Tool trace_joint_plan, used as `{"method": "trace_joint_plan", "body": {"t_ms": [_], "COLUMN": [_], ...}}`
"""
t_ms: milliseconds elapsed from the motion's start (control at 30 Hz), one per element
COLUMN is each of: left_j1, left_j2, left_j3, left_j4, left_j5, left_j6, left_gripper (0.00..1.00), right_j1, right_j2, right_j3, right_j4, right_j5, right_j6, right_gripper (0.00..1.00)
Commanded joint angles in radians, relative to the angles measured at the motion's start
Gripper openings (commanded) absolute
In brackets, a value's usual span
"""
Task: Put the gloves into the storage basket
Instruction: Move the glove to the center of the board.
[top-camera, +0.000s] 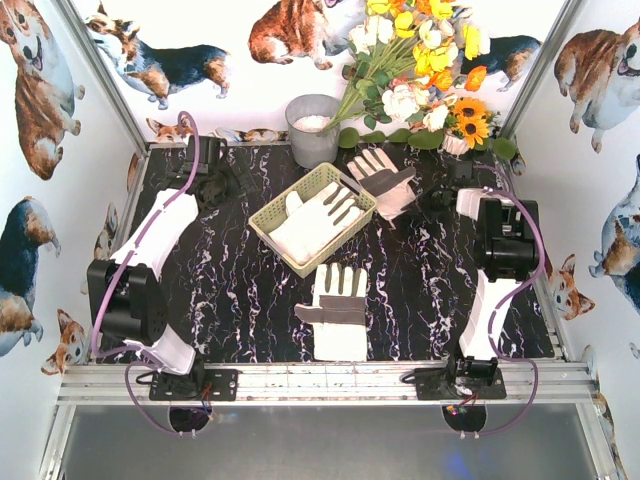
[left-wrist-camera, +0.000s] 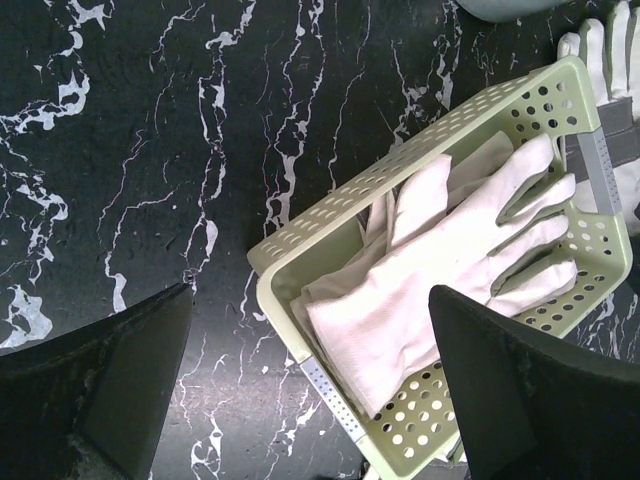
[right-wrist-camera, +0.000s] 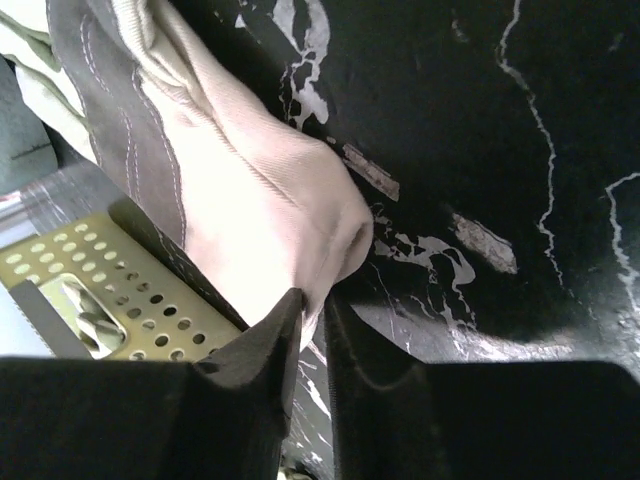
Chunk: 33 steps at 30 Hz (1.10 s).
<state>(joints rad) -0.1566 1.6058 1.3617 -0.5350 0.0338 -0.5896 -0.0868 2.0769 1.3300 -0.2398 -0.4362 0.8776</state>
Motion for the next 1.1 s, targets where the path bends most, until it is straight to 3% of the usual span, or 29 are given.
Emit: {"method": "trace_joint_plan", "body": {"t_ms": [0, 100, 333, 633, 1067], "left_j1": [0.021, 0.023, 0.021, -0.056, -0.305], "left_j2": [0.01, 0.01, -0.027, -0.086, -0.295], "left_j3": [0.036, 0.033, -0.002, -0.066, -0.288], "left_j4": [0.004, 0.0, 0.014, 0.019, 0.056], "left_j5": [0.019, 0.025, 0.048, 0.075, -0.011], "left_j6": [0.022, 0.023, 0.008, -0.004, -0.133], "left_gripper": [0.96, 0.96, 0.96, 0.95, 0.94], "right_j1": [-0.001, -0.004, -0.009, -0.008, 0.108], "right_j2": [0.028, 0.019, -0.128, -0.448, -1.07], "right_j3": [0.025, 0.017, -0.099, -0.336, -0.652], "right_j4": [0.048, 0.048, -0.036, -0.313, -0.66], "right_j5": [0.019, 0.008, 0.084, 0.267, 0.351], "right_j6": [0.014, 0.006, -0.008, -0.039, -0.006], "right_gripper": [0.12, 0.0, 0.0, 0.0, 0.0]}}
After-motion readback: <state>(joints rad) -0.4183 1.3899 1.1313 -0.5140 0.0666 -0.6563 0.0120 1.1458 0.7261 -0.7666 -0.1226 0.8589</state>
